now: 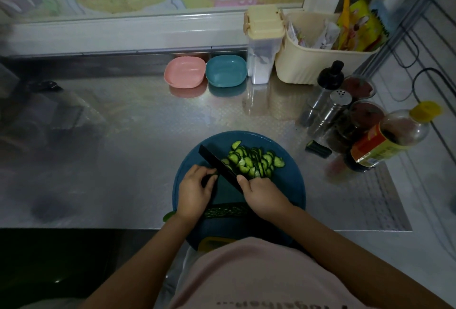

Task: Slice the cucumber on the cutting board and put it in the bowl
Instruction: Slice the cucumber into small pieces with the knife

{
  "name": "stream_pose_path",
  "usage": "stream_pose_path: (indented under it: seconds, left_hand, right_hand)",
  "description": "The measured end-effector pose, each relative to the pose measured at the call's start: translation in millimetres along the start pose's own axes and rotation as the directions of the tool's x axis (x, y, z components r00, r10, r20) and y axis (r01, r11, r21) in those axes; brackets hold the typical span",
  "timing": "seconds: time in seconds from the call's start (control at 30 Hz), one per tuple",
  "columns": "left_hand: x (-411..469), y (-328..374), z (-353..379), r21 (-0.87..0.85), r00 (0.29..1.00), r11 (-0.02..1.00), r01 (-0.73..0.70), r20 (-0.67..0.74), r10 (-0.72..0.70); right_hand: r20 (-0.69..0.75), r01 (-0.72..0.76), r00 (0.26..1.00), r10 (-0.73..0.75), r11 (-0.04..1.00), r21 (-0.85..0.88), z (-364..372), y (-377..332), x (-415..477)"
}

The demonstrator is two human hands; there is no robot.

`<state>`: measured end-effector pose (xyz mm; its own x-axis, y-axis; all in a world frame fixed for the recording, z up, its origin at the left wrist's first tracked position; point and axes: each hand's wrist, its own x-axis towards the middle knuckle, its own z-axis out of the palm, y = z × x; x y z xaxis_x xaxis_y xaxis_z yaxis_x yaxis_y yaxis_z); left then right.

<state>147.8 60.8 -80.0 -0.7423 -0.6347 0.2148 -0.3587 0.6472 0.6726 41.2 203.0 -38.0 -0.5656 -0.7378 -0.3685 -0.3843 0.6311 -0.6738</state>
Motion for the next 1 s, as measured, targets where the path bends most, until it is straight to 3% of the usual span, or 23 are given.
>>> stream_pose_path:
  seconds: [0.17,0.57,1.0]
  left_hand:
    - [-1.5,0.0,-0.3,-0.021,1.0,1.0,0.008,-0.006,-0.008]
    - [-1.2,-0.7,-0.4,-0.003,1.0,1.0,-0.007,-0.016,0.007]
    - [-1.5,-1.4,-0.8,-0.004,1.0,1.0,0.0,-0.012,0.0]
  right_hand:
    - [-0.023,0.005,1.0,-0.006,0.998,-0.062,3.7,-1.6,2.4]
    - [-0.001,-0.023,1.0,0.023,0.999,0.032,-2.2,3.2,-2.6]
    - [0.017,-0.016,1.0,0.015,1.0,0.024,-2.1,1.6,-6.6]
